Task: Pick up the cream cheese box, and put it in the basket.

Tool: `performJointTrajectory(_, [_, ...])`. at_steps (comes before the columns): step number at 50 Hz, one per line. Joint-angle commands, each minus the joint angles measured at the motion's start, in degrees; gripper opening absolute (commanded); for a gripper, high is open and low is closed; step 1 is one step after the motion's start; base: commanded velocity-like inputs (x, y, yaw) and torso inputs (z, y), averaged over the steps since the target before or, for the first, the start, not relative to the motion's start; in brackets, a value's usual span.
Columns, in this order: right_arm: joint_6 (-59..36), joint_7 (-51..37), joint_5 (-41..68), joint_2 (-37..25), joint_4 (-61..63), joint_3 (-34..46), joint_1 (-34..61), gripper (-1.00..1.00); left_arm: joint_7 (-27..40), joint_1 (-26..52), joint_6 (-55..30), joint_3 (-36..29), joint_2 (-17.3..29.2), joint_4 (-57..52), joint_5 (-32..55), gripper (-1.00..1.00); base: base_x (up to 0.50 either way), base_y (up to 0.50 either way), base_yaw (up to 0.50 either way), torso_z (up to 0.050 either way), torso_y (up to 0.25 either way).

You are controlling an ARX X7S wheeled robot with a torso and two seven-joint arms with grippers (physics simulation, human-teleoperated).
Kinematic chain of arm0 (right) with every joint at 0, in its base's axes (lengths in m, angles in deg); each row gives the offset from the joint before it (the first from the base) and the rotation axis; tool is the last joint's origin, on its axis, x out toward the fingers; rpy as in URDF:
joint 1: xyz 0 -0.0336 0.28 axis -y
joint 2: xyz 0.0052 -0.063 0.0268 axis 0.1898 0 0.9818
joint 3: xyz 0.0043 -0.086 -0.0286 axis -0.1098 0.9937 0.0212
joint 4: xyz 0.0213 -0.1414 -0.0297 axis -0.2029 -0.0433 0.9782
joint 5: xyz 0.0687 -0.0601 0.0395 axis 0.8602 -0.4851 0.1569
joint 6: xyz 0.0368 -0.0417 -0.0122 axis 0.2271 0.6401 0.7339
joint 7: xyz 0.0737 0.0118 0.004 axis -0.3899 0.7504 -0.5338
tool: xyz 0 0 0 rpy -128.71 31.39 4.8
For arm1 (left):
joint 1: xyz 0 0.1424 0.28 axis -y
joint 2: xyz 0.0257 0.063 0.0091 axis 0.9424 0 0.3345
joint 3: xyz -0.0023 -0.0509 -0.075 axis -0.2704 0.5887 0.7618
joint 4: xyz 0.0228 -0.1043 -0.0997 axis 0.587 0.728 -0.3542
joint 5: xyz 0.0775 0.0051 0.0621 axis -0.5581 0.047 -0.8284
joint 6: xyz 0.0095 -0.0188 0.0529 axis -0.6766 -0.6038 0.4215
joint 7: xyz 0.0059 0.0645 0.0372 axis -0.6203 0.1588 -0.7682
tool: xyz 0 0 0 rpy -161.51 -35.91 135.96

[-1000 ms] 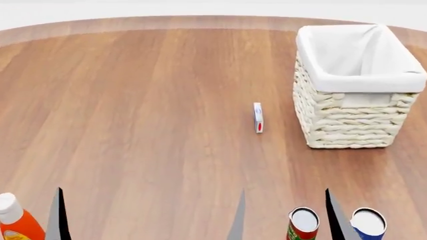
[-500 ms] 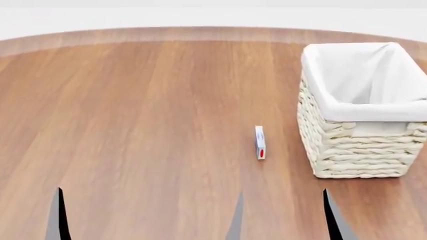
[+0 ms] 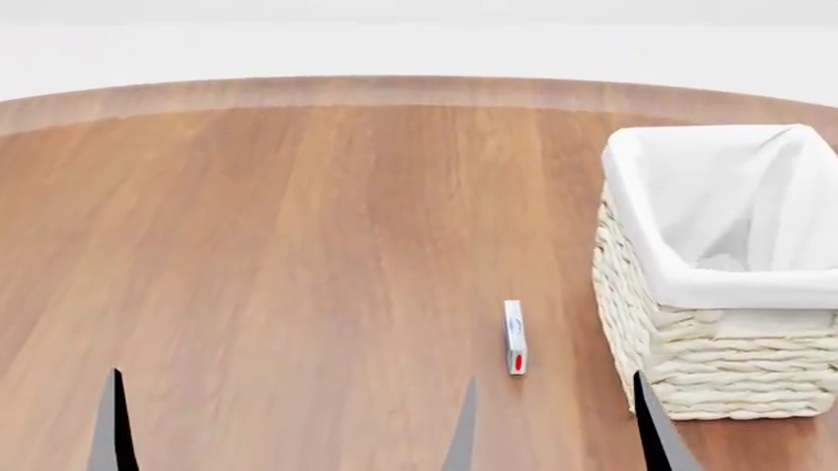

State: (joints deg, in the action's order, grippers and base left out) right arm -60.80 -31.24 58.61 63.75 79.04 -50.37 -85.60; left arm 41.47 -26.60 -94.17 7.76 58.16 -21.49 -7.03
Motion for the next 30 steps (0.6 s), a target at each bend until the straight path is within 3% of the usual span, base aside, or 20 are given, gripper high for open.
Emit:
performJointTrajectory(1, [-0.13, -0.17, 0.80, -0.26, 0.19, -0.05, 0.15, 1.00, 0.21, 0.10, -0.25, -0.06, 0.26, -0.30, 0.07, 1.00, 0.29, 0.00, 0.00, 0.000, 0.000])
performJointTrajectory(30, [0.03, -0.83, 0.62, -0.71, -0.44, 0.74, 0.54, 1.00, 0.62, 0.42, 0.09, 0.03, 0.86, 0.00, 0.54, 1.00, 0.29, 0.00, 0.00, 0.000, 0.001])
